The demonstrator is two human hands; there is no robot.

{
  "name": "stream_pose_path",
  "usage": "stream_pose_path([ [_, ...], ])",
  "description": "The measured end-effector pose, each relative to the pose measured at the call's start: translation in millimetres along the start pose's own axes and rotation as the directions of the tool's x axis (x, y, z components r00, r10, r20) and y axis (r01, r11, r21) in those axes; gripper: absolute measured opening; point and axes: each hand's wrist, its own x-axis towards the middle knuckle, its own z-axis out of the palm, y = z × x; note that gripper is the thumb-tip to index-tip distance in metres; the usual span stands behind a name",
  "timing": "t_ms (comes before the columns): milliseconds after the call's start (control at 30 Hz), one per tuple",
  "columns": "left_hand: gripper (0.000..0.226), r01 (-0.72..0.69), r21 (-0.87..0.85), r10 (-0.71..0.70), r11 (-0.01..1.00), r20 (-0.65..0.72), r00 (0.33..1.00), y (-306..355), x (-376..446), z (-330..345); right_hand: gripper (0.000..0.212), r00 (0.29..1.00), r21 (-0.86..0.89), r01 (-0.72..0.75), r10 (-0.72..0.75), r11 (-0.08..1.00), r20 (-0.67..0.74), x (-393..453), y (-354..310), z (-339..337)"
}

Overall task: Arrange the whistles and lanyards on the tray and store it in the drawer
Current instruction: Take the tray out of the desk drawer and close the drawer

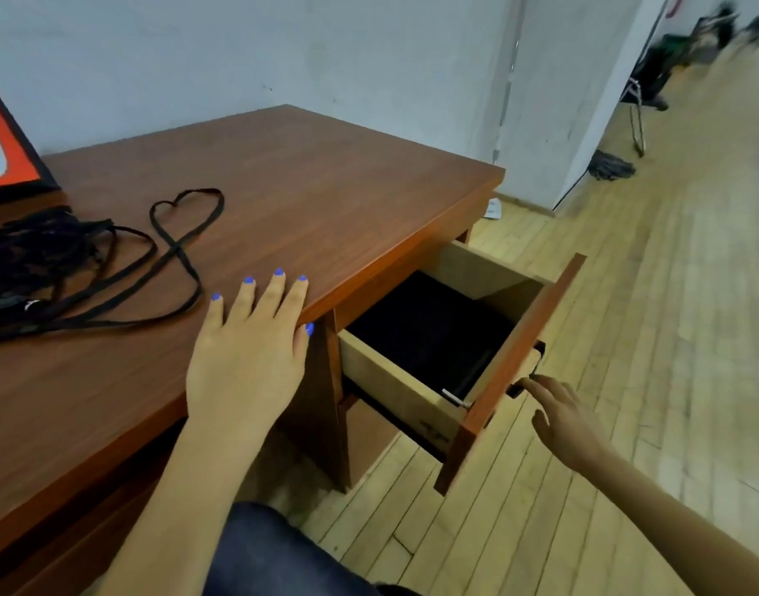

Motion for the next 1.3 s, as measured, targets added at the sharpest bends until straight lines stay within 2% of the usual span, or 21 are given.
stream_pose_path([
  [167,0.057,-0.005,0.029,0.005,1.000,0.004,1.000,0,0,0,0.062,0.991,-0.030,-0.108,0.110,0.994,0.074,-32,19,-15],
  [267,0.057,0.006,0.051,-0.006,0.999,-0.003,1.000,-1,0,0,0.051,0.984,0.051,-0.170,0.166,0.984,0.064,-40,20,-24],
  [333,0.057,0.012,0.057,-0.011,0.998,-0.010,1.000,0,-1,0,0.032,0.964,0.223,-0.236,0.257,0.946,-0.070,-34,11,-45],
  [400,0.057,0.014,0.071,-0.013,0.997,-0.004,1.000,0,0,1,0.021,0.897,0.410,-0.220,0.349,0.885,-0.270,-19,-5,-80],
  [467,0.056,0.012,0.063,-0.011,0.998,-0.015,1.000,-1,1,1,0.017,0.840,0.465,-0.135,0.349,0.875,-0.414,1,-27,-117],
  [500,0.056,0.015,0.059,-0.014,0.998,-0.017,1.000,-1,1,2,0.018,0.842,0.456,-0.090,0.313,0.885,-0.440,13,-39,-131],
  [567,0.056,0.017,0.064,-0.015,0.998,-0.027,1.000,-1,0,2,0.020,0.912,0.447,-0.035,0.211,0.894,-0.351,44,-65,-146],
  [633,0.056,0.014,0.058,-0.012,0.998,-0.032,0.999,-2,-1,2,0.023,0.993,0.404,-0.029,0.072,0.914,-0.091,80,-92,-143],
  [667,0.056,0.013,0.054,-0.012,0.998,-0.028,1.000,-1,-1,2,0.026,0.996,0.363,-0.033,0.003,0.931,0.084,97,-105,-135],
  [700,0.056,0.011,0.054,-0.010,0.998,-0.025,1.000,-1,-1,2,0.030,0.963,0.325,-0.035,-0.055,0.945,0.265,111,-117,-124],
  [767,0.056,0.009,0.050,-0.008,0.999,-0.026,1.000,-1,-1,1,0.040,0.831,0.237,-0.029,-0.108,0.971,0.546,130,-135,-90],
  [833,0.056,0.006,0.040,-0.005,0.999,-0.028,1.000,-2,-1,0,0.053,0.731,0.090,-0.027,-0.041,0.996,0.681,133,-137,-54],
  [900,0.055,0.002,0.034,-0.001,0.999,-0.026,1.000,-3,-2,1,0.066,0.703,-0.072,-0.017,0.063,0.997,0.708,130,-126,-30],
  [967,0.056,0.005,0.023,-0.004,1.000,-0.031,1.000,-3,-1,2,0.072,0.729,-0.151,-0.010,0.110,0.989,0.675,125,-114,-24],
  [1067,0.057,0.008,0.012,-0.008,1.000,-0.027,1.000,-1,-2,2,0.066,0.802,-0.178,0.001,0.106,0.984,0.588,119,-99,-29],
  [1200,0.059,0.003,0.017,-0.004,1.000,0.001,1.000,-3,-2,0,0.065,0.752,-0.194,-0.070,0.180,0.979,0.634,107,-78,-30],
  [1300,0.060,0.007,0.011,-0.007,1.000,0.018,1.000,-2,-3,-2,0.064,0.761,-0.150,-0.139,0.202,0.979,0.617,100,-63,-30],
])
